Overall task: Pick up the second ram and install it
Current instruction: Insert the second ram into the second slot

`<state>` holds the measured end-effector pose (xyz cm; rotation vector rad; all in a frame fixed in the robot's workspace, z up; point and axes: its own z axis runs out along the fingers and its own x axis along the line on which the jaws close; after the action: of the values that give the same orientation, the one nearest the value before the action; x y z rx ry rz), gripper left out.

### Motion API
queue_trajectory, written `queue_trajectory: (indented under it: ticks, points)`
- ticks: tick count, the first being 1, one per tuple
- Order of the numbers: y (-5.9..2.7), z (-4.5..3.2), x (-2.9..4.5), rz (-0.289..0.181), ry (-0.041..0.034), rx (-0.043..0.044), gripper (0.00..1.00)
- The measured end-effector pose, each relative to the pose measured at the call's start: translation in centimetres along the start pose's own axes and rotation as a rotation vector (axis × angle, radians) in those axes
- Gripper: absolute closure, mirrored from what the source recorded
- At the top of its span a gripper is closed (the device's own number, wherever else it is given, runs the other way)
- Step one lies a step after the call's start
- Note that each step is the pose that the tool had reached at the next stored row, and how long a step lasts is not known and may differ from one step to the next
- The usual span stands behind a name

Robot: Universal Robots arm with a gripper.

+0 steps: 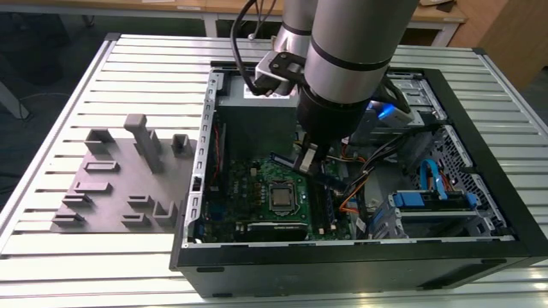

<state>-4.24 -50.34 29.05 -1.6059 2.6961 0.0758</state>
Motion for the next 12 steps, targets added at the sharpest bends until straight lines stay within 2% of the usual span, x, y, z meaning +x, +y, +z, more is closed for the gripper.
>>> queue_trajectory:
  ticks: [12]
  points:
    - [0.00,0.03,0.00,0.128,-0.0053,0.0034,0.86]
